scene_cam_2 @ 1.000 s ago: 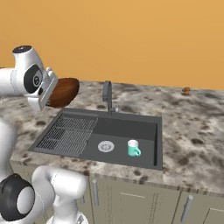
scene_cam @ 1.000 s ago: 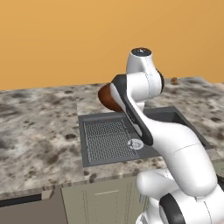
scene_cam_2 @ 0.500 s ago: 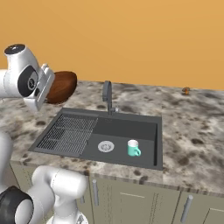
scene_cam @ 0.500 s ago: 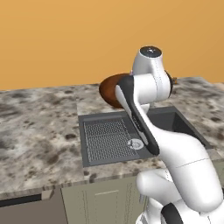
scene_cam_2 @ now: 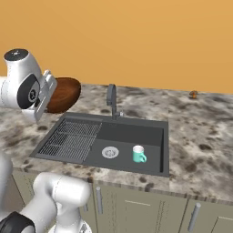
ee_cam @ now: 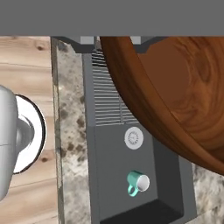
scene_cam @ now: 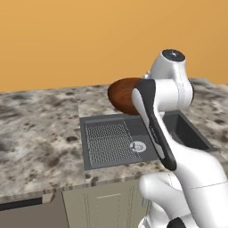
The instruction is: Pick the mug and place it in the sink. Pick the bowl and place it in the open cabinet and then close the cabinet.
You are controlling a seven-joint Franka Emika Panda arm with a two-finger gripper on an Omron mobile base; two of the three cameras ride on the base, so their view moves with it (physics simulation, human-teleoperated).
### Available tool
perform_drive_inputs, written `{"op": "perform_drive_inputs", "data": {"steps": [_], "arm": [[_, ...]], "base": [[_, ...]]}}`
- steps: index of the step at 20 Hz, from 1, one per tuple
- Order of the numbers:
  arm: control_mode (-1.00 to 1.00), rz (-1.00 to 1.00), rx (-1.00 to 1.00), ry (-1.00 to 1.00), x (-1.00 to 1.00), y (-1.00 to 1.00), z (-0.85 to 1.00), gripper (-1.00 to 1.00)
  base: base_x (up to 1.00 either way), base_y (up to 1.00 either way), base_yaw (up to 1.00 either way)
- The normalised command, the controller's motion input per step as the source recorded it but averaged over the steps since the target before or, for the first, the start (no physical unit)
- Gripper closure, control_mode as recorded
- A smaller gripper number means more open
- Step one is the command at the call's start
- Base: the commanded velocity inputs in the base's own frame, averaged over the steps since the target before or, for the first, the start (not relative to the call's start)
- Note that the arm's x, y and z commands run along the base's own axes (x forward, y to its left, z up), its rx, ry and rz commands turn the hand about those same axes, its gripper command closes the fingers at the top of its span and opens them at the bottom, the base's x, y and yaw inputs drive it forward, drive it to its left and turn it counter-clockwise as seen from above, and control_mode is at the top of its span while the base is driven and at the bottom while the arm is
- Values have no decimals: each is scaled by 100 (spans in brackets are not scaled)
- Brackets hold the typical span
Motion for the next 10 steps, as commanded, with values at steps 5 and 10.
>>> {"op": "perform_drive_inputs", "data": {"steps": [5, 10], "arm": [[-100, 0, 4, 1, -36, -8, 3, 100], [100, 0, 0, 0, 0, 0, 0, 100]], "base": [[0, 0, 0], [-45, 16, 0]]}}
